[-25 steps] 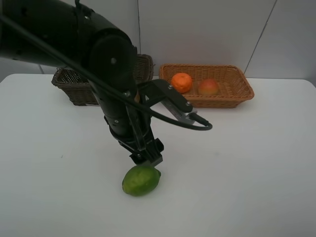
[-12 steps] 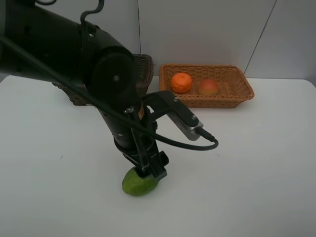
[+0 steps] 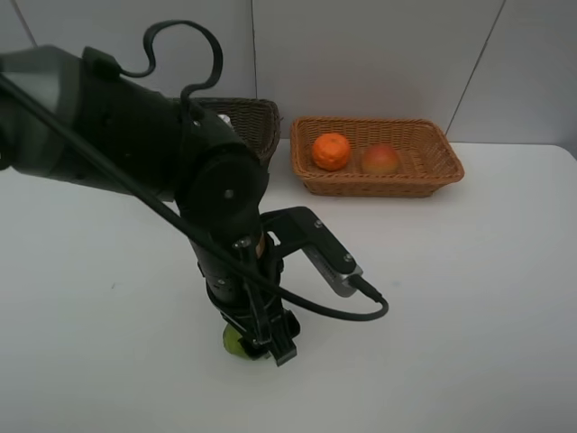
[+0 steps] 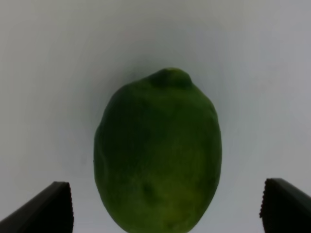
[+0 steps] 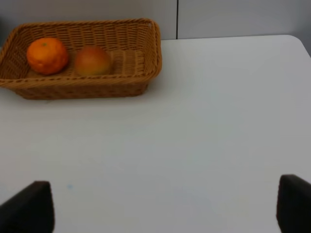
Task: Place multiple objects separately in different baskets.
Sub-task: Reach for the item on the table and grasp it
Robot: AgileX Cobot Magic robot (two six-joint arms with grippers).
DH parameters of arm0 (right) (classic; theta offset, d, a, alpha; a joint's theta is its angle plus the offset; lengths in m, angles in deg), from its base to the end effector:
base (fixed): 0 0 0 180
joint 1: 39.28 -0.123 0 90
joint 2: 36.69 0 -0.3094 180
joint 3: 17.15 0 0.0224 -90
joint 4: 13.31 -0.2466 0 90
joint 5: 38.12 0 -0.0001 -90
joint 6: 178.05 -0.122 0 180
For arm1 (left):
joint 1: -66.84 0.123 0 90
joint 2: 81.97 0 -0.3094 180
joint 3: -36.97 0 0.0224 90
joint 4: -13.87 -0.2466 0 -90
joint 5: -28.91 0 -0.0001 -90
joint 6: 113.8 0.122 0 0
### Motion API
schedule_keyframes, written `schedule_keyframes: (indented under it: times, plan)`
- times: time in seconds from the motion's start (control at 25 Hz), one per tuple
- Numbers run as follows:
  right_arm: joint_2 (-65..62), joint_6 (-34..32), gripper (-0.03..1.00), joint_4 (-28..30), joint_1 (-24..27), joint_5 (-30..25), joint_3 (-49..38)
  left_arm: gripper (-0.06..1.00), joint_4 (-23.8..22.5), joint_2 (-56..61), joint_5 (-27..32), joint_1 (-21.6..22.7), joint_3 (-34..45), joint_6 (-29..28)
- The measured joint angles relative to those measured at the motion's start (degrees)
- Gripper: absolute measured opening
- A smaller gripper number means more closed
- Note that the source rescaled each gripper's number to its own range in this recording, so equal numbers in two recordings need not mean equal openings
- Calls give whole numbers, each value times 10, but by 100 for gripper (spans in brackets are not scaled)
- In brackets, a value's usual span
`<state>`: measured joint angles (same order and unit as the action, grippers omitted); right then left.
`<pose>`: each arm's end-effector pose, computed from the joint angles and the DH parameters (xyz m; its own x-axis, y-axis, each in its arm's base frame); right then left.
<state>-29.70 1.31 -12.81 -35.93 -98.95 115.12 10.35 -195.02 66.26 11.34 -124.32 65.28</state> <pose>-0.0087 -0.0004 0.2687 -0.4301 0.0321 -0.9022 0.0683 0.9977 0.0030 0.1981 -0.2801 0.1405 -0.5289 0.8275 -0.1885 0.8373 0.5450 0.0428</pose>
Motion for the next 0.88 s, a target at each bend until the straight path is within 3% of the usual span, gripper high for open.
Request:
schedule_keyframes:
  times: [0.88]
  plan:
    - [0, 0, 97, 0, 0, 0, 0, 100, 3, -33, -29, 0, 0, 0]
